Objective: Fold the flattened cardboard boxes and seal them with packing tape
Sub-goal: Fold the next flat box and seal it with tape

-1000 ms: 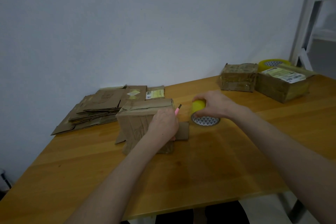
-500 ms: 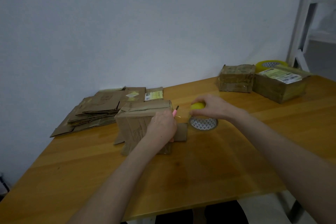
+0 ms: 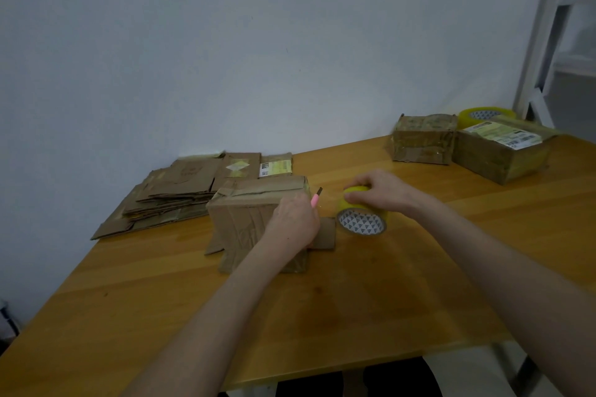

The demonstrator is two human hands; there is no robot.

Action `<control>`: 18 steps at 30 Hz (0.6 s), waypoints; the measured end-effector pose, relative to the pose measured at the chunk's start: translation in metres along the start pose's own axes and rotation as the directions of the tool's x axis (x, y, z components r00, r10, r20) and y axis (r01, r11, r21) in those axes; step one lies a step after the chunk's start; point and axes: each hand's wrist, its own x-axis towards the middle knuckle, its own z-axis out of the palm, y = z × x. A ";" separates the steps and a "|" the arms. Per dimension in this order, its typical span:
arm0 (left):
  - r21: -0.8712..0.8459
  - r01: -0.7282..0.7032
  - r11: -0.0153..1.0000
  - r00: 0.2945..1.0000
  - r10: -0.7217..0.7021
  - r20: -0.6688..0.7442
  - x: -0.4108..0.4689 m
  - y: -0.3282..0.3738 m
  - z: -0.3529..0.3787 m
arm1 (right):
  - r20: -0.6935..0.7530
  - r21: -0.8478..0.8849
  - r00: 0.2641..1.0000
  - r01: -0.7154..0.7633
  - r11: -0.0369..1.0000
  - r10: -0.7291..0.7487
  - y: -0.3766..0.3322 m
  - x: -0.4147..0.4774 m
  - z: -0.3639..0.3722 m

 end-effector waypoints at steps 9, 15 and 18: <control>0.178 -0.018 0.984 0.999 0.009 0.051 -0.008 0.013 -0.008 | -0.024 -0.041 0.999 -0.047 0.998 0.046 -0.007 0.006 0.007; 0.152 -0.002 0.988 1.000 -0.001 0.022 -0.007 0.015 -0.008 | -0.039 -0.067 0.996 -0.085 0.994 0.083 -0.011 0.008 0.010; 0.170 0.011 0.985 1.000 -0.014 0.021 -0.007 0.016 -0.008 | -0.032 -0.109 0.994 -0.104 0.989 0.101 -0.013 0.011 0.013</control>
